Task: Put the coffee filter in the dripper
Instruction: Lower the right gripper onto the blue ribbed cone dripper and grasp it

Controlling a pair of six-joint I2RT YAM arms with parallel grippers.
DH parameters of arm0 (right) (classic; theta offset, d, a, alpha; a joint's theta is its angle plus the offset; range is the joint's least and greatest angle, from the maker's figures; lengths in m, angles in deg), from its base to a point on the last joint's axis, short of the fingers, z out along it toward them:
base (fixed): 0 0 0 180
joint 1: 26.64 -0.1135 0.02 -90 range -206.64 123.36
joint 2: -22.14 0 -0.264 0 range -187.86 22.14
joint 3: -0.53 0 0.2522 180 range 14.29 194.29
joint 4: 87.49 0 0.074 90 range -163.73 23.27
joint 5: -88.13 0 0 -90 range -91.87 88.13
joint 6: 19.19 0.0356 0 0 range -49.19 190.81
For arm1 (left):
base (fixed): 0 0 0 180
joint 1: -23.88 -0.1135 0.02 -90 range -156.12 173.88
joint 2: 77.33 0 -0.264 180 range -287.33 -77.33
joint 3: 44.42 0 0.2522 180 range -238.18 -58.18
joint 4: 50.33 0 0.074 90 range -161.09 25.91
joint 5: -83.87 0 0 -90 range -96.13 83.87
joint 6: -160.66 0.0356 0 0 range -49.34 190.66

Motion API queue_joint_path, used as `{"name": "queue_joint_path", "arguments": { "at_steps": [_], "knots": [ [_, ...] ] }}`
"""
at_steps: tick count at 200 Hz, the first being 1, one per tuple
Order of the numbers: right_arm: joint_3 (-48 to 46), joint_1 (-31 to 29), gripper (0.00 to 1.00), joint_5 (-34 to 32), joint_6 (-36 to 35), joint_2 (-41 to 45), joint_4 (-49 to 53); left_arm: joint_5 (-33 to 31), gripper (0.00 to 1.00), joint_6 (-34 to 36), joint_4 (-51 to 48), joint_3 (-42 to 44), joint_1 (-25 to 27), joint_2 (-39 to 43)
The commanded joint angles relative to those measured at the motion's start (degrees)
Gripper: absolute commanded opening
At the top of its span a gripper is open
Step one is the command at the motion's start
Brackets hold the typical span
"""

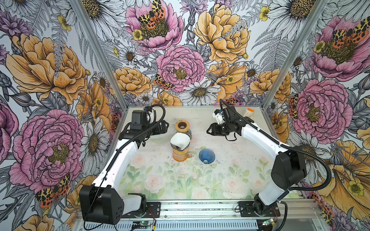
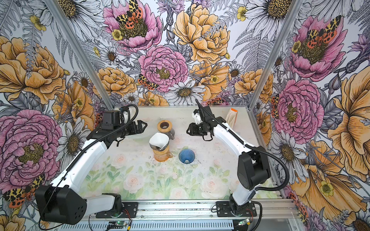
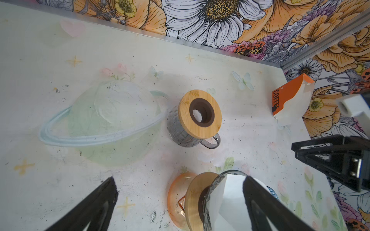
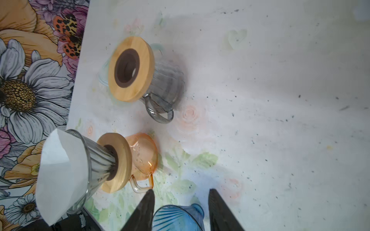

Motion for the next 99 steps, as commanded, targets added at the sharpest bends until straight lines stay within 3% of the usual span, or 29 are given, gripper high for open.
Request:
{"name": "queue_joint_path", "arguments": {
  "at_steps": [1,99],
  "knots": [
    [-2.5,-0.2,0.47,-4.3,-2.5,2.8,7.0,0.7,0.99,1.2,0.0,1.4,-0.3,1.6],
    [-11.3,-3.8,0.47,-3.3,-2.0,4.2,7.8,0.9,0.99,-0.1,1.4,2.4,0.2,1.0]
  ]
}}
